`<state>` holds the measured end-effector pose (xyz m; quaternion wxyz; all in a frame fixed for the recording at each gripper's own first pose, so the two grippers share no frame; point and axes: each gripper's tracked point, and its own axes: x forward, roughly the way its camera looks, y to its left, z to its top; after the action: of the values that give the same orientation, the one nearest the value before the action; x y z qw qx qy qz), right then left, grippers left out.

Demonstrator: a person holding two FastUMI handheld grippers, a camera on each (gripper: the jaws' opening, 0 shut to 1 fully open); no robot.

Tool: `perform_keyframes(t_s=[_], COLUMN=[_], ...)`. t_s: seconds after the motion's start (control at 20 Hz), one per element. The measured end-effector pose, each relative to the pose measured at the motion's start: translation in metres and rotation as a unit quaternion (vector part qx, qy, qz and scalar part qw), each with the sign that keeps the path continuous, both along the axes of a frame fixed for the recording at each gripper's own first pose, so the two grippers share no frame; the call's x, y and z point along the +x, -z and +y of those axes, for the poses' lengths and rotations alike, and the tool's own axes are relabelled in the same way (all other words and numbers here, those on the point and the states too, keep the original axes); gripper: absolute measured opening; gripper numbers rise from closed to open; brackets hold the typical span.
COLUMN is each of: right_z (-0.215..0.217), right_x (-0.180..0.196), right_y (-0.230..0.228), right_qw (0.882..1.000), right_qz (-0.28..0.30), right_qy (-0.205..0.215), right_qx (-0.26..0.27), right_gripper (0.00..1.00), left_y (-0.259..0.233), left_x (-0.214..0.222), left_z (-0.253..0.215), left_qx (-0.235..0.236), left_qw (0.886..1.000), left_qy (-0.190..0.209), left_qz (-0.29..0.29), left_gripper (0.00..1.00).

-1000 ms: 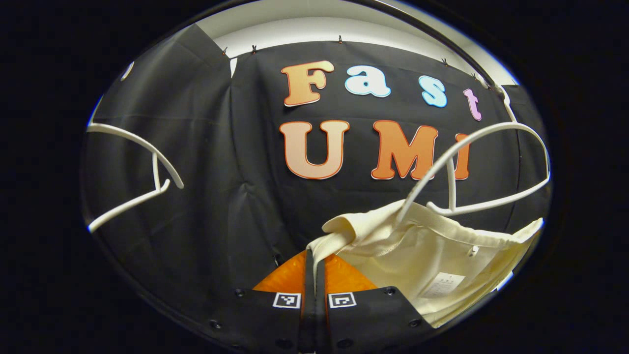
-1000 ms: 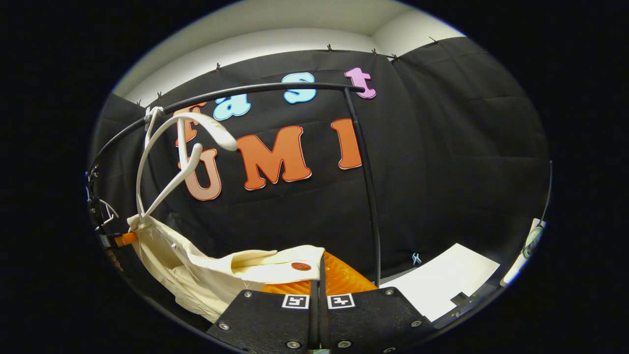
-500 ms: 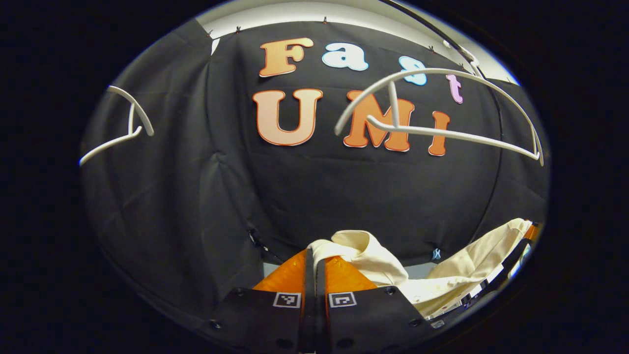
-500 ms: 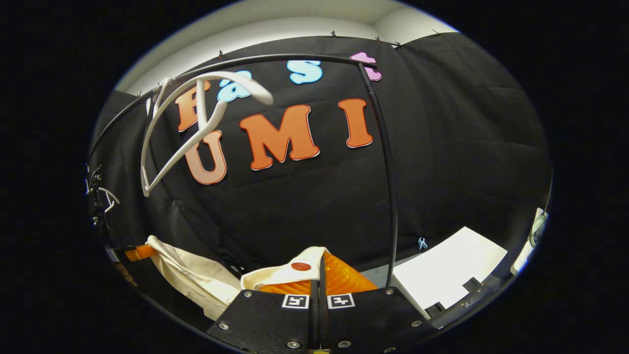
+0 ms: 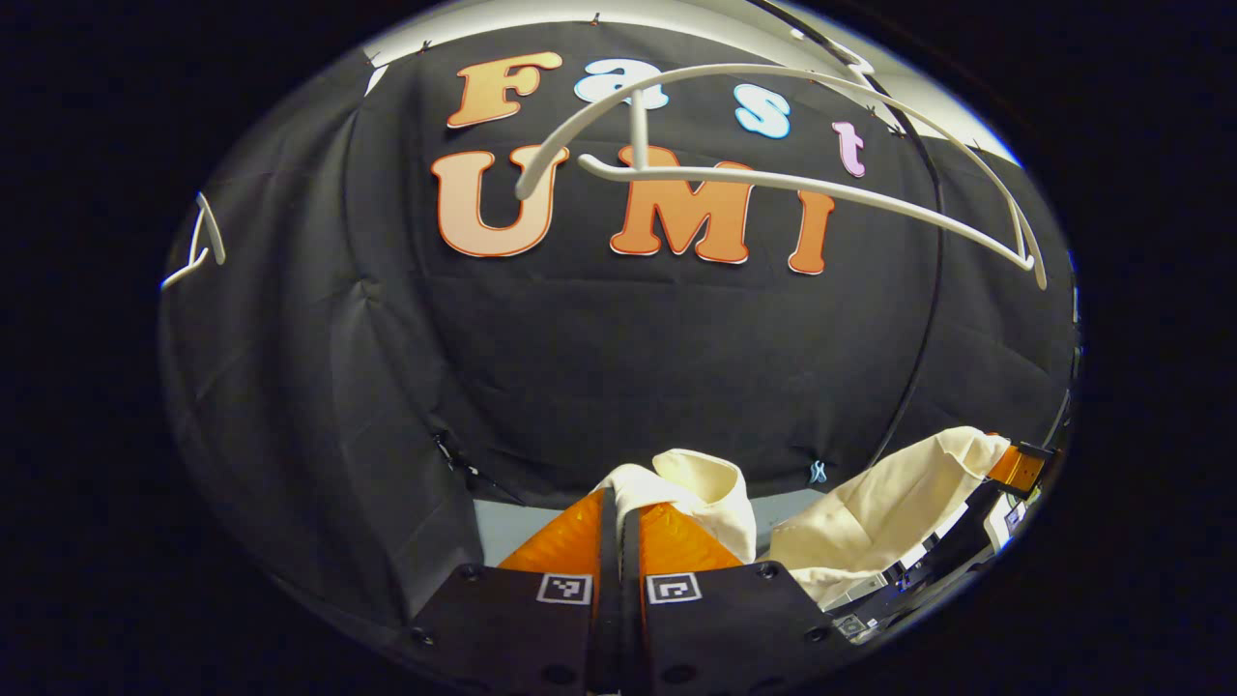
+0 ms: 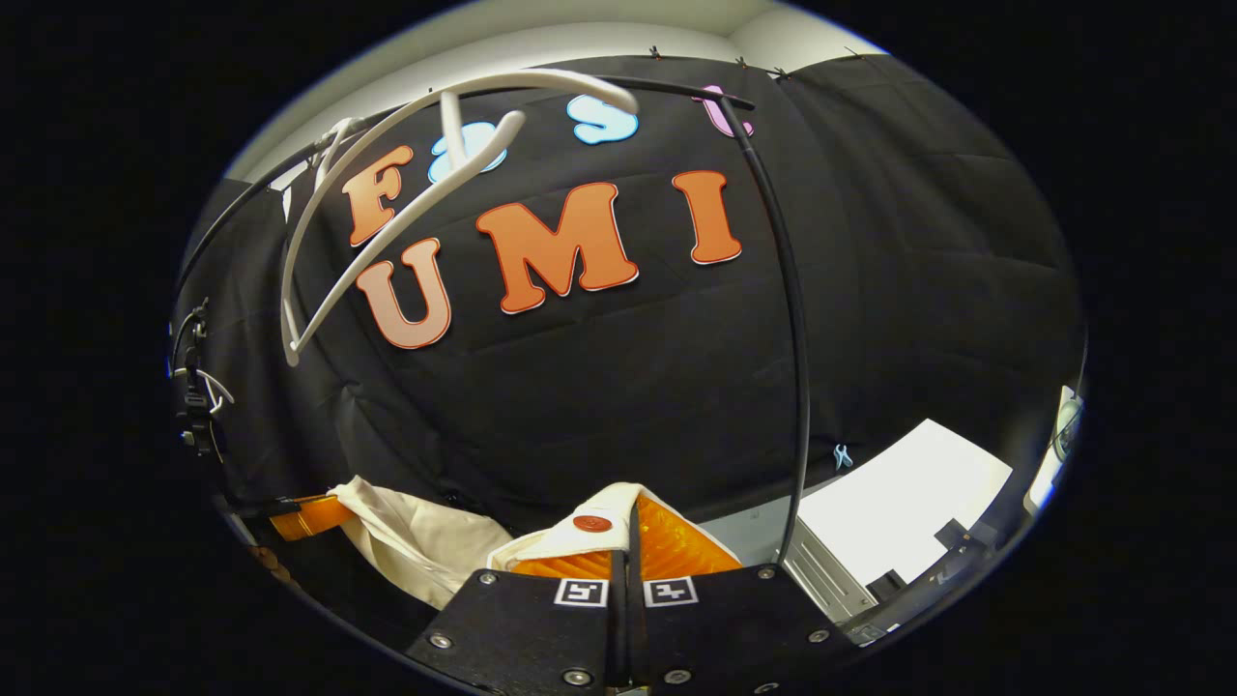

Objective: Grasp the clothes on the hanger with both hands and then place them into the laundry hamper below.

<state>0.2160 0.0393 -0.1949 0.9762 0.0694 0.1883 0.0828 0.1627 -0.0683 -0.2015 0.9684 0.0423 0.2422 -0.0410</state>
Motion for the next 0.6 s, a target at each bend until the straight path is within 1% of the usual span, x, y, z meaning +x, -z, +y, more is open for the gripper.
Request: perform_keyframes(t_s=[0.25,0.4,0.6], right_z=[0.02,0.029,0.034], right_x=[-0.004,-0.001,-0.001], right_y=[0.019,0.03,0.051], right_qw=[1.0,1.0,0.999], right_qz=[0.015,0.025,0.037], right_qy=[-0.009,-0.011,-0.016], right_qx=[0.001,-0.001,-0.004], right_gripper=[0.0,0.0,0.0], left_y=[0.018,0.029,0.052], left_x=[-0.005,-0.006,-0.01], left_z=[-0.026,-0.039,-0.045], left_qx=[-0.014,-0.01,-0.018], left_qw=[0.999,0.998,0.996], left_qy=[0.023,0.036,0.038], left_qz=[0.025,0.04,0.08], left_gripper=[0.07,0.07,0.07])
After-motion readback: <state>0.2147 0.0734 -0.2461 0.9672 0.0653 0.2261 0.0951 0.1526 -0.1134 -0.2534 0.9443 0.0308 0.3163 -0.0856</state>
